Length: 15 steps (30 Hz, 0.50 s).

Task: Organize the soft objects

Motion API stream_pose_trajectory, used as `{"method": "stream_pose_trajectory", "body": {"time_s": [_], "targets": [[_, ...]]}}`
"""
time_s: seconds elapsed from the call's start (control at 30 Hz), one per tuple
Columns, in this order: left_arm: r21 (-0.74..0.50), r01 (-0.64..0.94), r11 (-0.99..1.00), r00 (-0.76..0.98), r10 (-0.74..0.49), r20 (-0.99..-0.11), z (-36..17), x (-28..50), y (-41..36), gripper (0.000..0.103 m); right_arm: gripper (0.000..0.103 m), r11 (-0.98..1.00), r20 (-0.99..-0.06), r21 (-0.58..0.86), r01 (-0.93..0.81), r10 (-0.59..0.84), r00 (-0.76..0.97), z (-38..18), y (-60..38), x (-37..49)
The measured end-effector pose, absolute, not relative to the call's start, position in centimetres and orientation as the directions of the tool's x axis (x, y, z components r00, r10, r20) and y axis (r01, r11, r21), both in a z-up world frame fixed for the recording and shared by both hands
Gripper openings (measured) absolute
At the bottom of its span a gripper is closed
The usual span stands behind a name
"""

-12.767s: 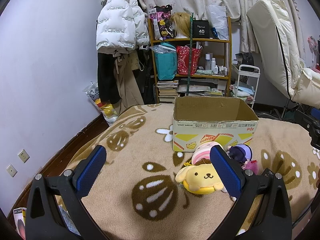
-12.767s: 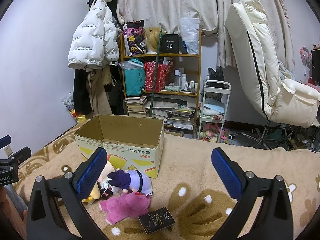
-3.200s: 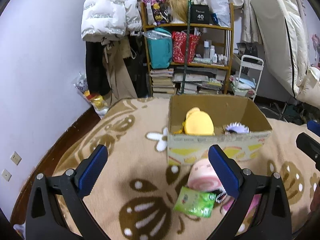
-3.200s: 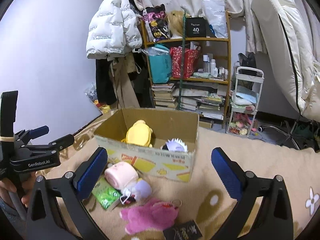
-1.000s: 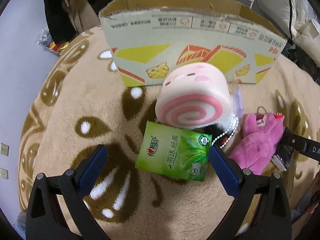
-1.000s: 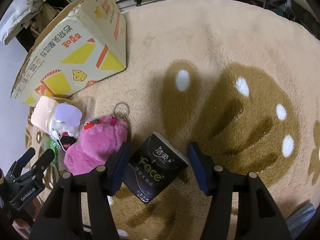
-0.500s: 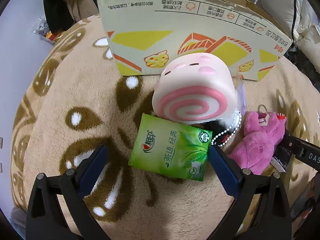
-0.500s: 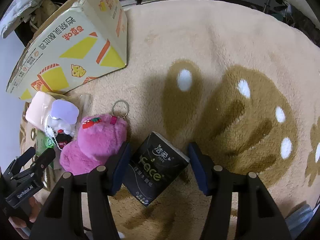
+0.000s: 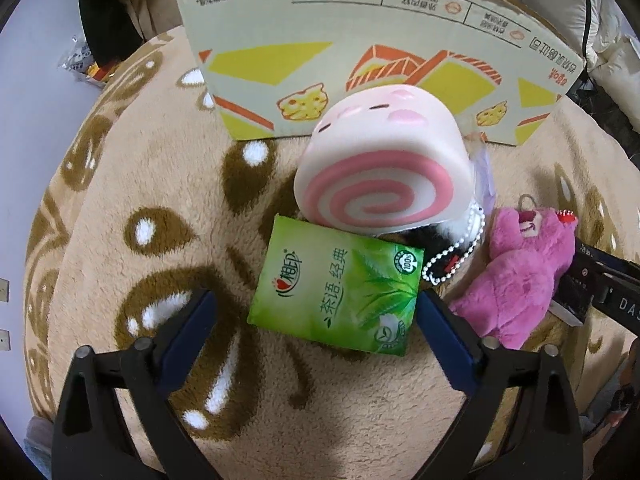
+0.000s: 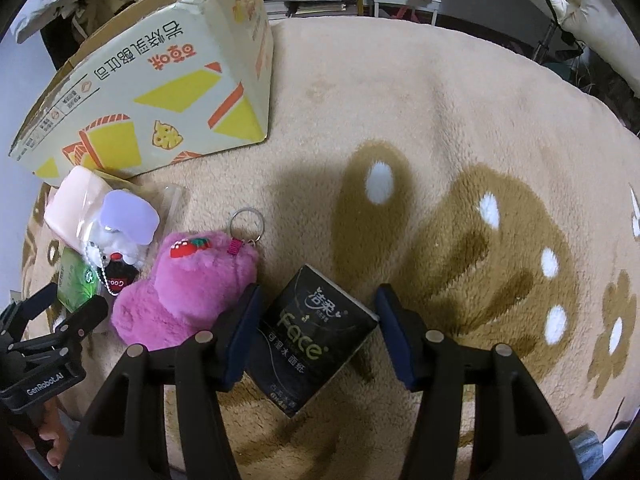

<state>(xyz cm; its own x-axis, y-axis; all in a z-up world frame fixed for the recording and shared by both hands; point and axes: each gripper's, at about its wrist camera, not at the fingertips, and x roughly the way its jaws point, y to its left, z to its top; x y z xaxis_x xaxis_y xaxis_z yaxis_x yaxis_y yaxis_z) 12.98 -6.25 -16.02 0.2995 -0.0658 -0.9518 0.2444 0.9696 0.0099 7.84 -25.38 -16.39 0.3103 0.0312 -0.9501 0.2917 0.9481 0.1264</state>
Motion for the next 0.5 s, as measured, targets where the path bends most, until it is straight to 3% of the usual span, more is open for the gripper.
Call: {"method": "stream_pose_trajectory", "body": {"time_s": [0.1,0.5], "targets": [[-0.032,0.25,0.968,0.257,-0.098,-0.961,-16.6,13.2,-6.1,0.078,0.06,0.945,-0.95,0.141,0.297,0.046,0.308,-16.2,-25.9,7.7],[-0.015,0.212,0.977,0.348,-0.09,-0.933,-14.0,11.4,-5.1,0.078,0.057,0.953,-0.902,0.132,0.271,0.002,0.431,-13.1,-26.4,6.8]]}}
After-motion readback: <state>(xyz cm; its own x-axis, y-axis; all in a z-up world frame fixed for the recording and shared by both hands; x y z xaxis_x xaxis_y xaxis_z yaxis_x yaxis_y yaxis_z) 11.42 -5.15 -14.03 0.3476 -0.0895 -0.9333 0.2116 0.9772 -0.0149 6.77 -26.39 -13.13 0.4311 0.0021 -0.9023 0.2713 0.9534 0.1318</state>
